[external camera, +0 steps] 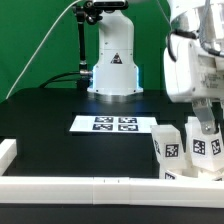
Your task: Assemble stool
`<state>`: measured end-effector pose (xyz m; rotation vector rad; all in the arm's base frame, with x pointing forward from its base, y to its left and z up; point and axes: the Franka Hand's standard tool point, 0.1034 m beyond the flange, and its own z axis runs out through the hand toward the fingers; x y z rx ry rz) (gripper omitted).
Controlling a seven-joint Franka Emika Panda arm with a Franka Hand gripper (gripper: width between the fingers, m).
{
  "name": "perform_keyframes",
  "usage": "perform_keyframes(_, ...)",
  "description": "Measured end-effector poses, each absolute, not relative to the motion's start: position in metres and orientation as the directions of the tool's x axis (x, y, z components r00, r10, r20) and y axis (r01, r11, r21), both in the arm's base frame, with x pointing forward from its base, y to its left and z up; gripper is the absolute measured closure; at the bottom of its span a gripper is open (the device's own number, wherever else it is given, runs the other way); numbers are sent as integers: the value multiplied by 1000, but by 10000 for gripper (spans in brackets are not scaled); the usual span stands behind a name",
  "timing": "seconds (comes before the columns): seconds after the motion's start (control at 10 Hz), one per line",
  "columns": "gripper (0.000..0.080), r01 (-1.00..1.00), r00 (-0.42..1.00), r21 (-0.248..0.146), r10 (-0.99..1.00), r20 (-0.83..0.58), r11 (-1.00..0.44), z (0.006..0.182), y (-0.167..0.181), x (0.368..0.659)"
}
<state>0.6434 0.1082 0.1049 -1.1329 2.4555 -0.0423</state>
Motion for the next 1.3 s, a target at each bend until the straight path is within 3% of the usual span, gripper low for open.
perform_keyframes(0.1,169,-724,-556,-215,-739,-380,655,117,109,643)
perform_keyframes(0.3,156,-734,-525,-238,-754,-396,636,136,111,645)
perform_keyframes(0.5,151,-758,-494,-253,-782,-381,602,133,111,644)
perform_keyframes(0.6,151,-818,-409,-271,-844,-346,508,130,112,643)
perform_keyframes(0.7,151,-904,-254,-270,-925,-282,331,126,113,640)
perform_keyframes(0.8,151,-948,-55,-295,-975,-216,119,128,108,642)
perform_keyframes(0.9,151,-949,65,-314,-981,-181,-5,129,103,644)
perform_keyframes(1.3,151,-892,329,-353,-941,-82,-281,129,100,645)
